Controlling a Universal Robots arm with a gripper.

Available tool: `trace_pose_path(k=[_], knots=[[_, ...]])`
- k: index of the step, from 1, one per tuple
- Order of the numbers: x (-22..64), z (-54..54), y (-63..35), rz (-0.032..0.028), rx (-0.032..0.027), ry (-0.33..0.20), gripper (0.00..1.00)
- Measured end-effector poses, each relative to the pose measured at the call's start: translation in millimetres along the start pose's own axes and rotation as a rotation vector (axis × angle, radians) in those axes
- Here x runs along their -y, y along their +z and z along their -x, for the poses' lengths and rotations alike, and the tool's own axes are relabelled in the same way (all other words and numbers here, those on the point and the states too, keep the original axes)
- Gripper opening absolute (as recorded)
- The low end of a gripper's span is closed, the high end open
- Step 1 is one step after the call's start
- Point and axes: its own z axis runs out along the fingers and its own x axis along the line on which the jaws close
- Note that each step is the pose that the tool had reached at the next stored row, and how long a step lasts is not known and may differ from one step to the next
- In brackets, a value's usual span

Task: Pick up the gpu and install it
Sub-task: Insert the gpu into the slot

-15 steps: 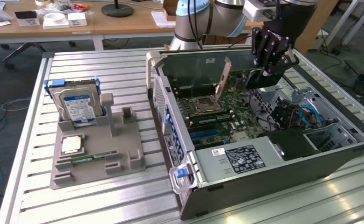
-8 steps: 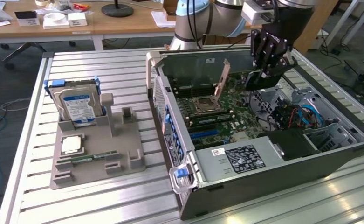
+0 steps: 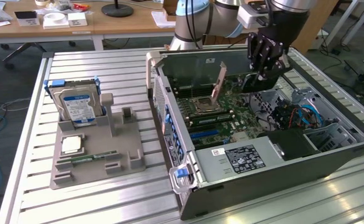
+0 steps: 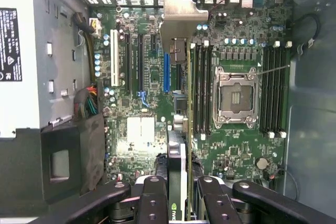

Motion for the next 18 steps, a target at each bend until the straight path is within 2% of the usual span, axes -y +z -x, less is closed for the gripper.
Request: trace_pose_path(k=[11, 15, 18], knots=[[-9.9, -0.7, 12.2, -0.0018, -0.0015, 0.041, 0.27], [-10.4, -0.7, 12.8, -0.002, -0.0012, 0.042, 0.27], [-13.4, -1.0, 16.7, -0.0018, -0.0013, 0.042, 0.27]])
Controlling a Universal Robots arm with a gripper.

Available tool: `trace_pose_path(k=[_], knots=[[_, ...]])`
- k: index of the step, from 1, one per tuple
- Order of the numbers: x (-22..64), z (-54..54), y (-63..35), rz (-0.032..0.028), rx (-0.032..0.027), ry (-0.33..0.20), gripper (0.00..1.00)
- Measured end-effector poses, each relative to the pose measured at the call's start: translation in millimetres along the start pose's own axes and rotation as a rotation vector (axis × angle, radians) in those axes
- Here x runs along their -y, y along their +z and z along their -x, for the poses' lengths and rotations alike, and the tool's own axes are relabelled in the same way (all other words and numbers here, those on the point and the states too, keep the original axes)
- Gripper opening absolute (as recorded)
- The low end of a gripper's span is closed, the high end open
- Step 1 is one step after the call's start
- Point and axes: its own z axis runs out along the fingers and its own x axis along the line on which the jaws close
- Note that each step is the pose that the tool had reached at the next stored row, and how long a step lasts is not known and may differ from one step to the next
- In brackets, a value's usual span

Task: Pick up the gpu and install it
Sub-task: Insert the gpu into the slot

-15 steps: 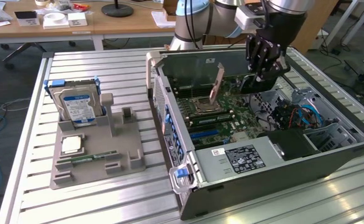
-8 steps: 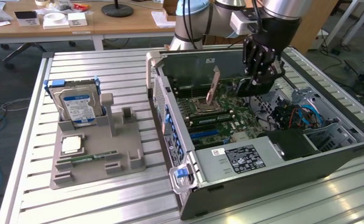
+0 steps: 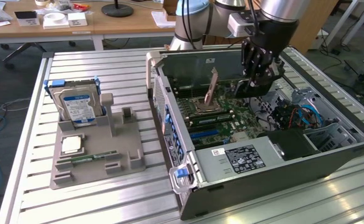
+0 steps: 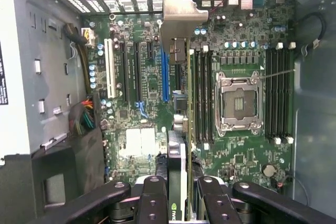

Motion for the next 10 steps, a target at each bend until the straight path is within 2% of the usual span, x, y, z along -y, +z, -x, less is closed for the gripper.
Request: trace_pose_path(k=[10], knots=[[-7.0, -1.1, 14.5, 0.0003, 0.0, 0.0, 0.27]])
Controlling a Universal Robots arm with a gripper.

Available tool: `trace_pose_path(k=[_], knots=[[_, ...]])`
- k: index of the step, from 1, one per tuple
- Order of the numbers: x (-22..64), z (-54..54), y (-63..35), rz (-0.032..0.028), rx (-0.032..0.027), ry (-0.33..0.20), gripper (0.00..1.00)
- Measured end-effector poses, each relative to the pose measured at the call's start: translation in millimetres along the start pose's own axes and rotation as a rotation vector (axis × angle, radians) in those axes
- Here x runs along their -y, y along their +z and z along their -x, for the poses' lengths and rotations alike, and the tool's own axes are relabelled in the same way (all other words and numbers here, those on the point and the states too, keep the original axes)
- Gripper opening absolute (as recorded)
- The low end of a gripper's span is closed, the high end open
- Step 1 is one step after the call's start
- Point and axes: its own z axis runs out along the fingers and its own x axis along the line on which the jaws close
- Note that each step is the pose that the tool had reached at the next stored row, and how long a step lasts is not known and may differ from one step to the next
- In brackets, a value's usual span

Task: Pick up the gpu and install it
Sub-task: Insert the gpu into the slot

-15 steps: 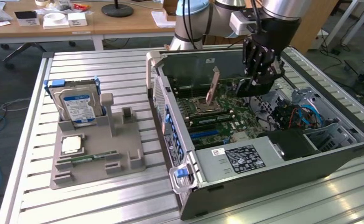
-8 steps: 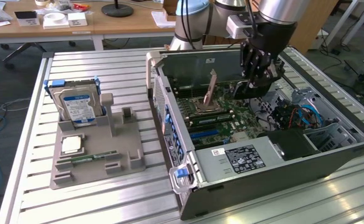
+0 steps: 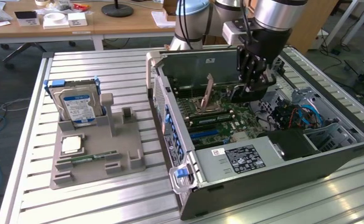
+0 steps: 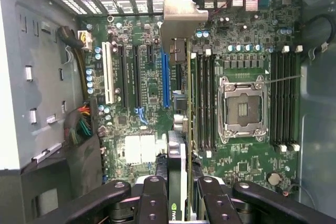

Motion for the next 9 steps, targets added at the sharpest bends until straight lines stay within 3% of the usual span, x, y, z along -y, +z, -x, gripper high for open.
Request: trace_pose_path(k=[9], knots=[[-2.6, -0.5, 6.0, 0.0008, -0.0002, 0.0, 0.27]])
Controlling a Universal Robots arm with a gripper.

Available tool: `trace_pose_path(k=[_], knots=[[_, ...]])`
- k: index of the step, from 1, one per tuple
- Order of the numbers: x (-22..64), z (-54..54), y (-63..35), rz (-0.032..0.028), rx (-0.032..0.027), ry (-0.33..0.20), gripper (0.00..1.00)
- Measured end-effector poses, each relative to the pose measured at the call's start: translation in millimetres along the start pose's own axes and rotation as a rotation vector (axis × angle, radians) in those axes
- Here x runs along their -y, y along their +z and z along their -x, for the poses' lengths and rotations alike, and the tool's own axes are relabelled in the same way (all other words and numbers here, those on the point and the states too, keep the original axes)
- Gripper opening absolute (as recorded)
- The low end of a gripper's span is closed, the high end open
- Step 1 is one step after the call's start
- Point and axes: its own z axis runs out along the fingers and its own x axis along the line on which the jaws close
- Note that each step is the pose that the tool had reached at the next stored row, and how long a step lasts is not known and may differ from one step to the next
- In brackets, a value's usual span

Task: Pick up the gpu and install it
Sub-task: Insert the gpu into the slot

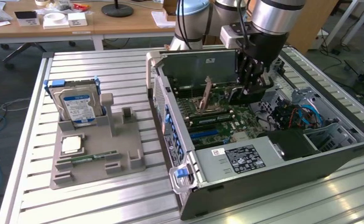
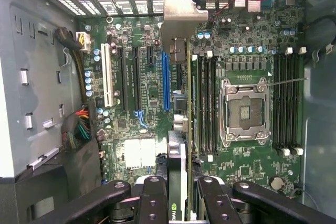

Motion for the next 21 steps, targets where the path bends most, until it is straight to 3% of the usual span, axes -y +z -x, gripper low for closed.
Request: trace_pose_path(k=[21], knots=[[-0.6, -0.5, 11.3, 0.0011, 0.0003, 0.0, 0.27]])
